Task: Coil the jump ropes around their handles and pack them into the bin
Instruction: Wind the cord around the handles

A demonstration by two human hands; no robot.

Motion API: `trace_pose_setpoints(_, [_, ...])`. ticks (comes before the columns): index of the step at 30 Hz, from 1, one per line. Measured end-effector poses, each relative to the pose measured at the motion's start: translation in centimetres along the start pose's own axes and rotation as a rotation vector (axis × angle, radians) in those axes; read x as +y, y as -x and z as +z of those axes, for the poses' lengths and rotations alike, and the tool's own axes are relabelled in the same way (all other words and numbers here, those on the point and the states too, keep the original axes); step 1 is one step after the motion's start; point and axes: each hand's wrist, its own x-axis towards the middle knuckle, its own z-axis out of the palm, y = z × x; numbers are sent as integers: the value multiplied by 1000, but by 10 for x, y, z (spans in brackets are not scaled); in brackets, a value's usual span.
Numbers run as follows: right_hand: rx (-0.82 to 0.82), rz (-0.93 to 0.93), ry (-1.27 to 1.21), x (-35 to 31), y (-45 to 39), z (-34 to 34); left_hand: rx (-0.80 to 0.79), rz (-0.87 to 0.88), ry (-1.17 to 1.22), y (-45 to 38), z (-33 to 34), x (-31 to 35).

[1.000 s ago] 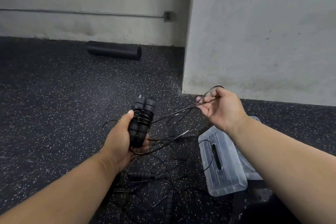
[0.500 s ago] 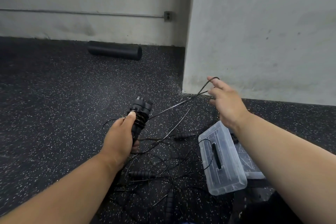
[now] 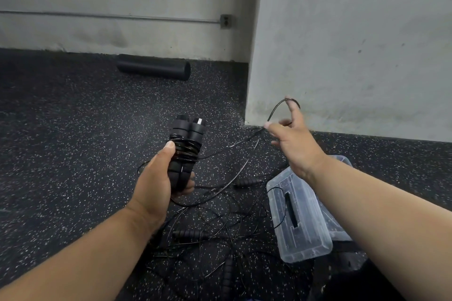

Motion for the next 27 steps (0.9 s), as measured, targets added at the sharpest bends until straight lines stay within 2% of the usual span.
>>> trace_pose_setpoints(5, [-124,-61,-5,-5,8,8,-61,48,1,7,7,5])
trace_pose_setpoints(8, [-208,-39,188,-6,11,11,-72,97,-25,5,4,6])
trace_pose_setpoints(10, [-273,33,218,-4,12,12,-37,142,-66,3,3,6])
trace_pose_setpoints(13, [-231,114,179,0,10,9,60,180,-114,-4,-2,5])
trace_pose_setpoints(19, [-107,233,-201,1,3,6,175,161,-159,-17,-9,-2])
trace_pose_setpoints(27, [-258,357,-513,-6,6,6,197,97,-257,-23,-9,-8])
